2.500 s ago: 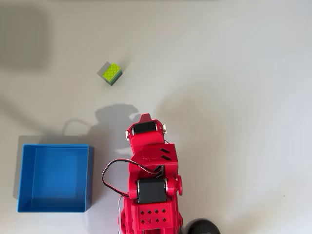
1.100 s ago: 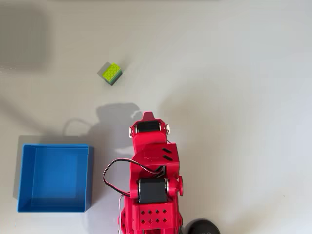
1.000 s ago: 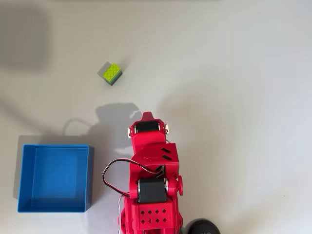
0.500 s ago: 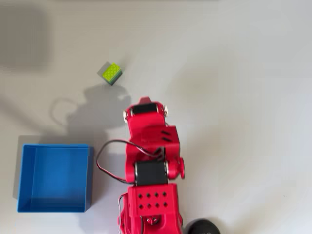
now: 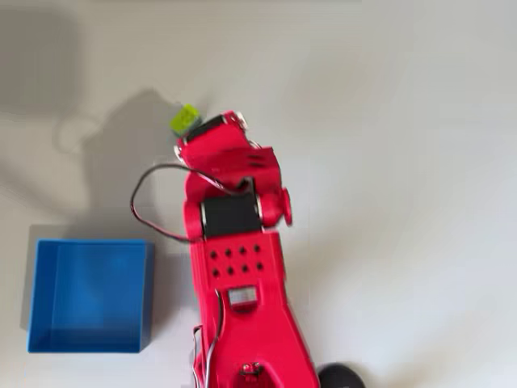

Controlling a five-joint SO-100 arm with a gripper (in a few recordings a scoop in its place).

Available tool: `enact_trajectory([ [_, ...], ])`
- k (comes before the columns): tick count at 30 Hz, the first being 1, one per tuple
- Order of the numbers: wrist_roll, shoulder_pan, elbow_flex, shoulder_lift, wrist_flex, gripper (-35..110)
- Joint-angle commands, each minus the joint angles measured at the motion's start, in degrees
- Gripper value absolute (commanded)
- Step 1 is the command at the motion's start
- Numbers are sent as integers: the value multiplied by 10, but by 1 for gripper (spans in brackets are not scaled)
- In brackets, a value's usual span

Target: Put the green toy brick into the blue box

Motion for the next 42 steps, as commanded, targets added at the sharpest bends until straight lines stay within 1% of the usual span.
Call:
enact_trajectory([
  [1, -19, -14, -73, -51, 1, 15],
  [2, -19, -16, -86, -70, 5, 21],
  [4, -17, -21, -120, -109, 26, 25],
  [11, 4, -55, -251, -240, 140, 26],
  [15, 1, -77, -320, -311, 184, 26],
  [25, -13, -91, -453, -460, 206, 25],
  [42, -30, -92, -564, -606, 251, 20],
])
